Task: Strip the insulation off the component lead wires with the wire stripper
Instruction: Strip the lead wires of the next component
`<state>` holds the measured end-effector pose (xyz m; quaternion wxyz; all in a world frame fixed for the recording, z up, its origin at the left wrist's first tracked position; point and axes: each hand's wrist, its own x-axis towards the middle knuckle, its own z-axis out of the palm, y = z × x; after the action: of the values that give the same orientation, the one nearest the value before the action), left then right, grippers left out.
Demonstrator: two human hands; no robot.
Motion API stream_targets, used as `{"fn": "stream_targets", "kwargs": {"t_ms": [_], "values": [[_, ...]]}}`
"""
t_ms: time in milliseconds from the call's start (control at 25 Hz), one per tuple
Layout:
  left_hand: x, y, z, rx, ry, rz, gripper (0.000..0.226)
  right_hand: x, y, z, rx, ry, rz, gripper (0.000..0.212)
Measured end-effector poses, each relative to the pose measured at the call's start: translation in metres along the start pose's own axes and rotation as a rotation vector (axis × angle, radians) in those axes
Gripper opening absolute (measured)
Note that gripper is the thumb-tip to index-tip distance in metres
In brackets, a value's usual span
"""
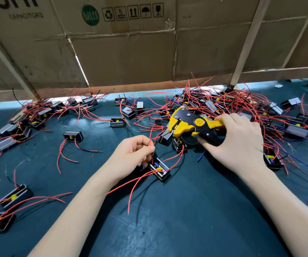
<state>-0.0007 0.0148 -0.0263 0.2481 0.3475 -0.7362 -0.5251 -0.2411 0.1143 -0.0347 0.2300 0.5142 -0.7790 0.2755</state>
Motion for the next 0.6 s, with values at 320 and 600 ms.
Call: {"fn": "stream_targets", "kwargs": {"t_ms": [320, 600], "values": [[-0.001, 0.001, 0.002, -0.001, -0.001, -0.019, 0.018, 0.000, -0.005, -0.004, 0.028, 0.005, -0.011, 0.048], [-0.002, 0.001, 0.002, 0.001, -0.023, -0.004, 0.016, -0.001, -0.005, -0.010, -0.004, 0.063, 0.025, 0.043]]}}
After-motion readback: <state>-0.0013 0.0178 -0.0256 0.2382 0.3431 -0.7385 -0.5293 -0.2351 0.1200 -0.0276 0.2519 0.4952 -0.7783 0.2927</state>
